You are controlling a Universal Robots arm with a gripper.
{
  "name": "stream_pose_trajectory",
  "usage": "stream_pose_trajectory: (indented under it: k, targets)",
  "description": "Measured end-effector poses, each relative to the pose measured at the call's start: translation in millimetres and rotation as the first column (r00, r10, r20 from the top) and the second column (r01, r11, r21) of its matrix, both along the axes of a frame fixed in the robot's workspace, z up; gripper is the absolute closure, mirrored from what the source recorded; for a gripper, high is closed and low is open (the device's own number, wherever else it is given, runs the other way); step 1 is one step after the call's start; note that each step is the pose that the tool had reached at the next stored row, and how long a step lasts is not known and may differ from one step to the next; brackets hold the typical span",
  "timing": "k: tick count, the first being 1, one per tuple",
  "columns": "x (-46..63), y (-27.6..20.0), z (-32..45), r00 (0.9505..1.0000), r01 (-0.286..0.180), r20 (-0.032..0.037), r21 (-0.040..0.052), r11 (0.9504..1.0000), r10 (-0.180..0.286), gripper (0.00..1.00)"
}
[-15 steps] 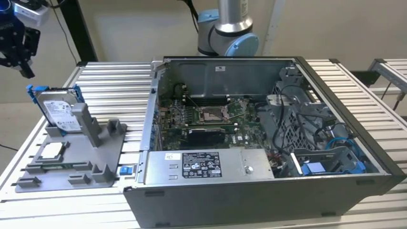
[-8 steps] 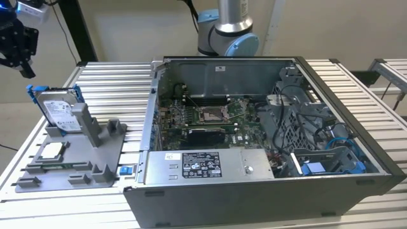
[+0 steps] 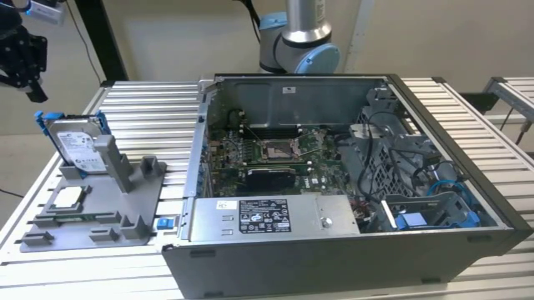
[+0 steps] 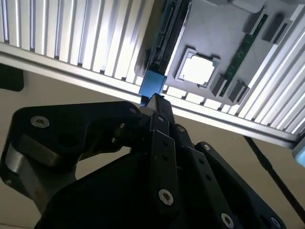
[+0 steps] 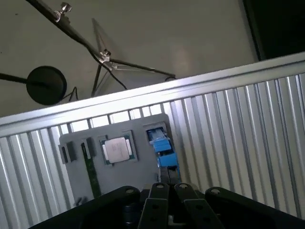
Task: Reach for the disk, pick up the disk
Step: 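Pick up the disk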
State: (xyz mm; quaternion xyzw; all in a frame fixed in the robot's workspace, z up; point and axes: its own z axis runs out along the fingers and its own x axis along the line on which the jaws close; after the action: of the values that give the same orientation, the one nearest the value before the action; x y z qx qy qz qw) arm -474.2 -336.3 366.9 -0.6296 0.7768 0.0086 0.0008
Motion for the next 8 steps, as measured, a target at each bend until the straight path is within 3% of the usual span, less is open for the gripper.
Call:
stream_pose_trajectory:
  k: [3, 8]
  targets:
    - [0.0, 0.0, 0.0, 0.9987, -0.051, 0.0047, 0.0000, 0.9987, 0.051, 1.00]
    - [0.0, 0.0, 0.0, 0.9982, -0.059, 0.0049, -0.0001, 0.9982, 0.059, 1.00]
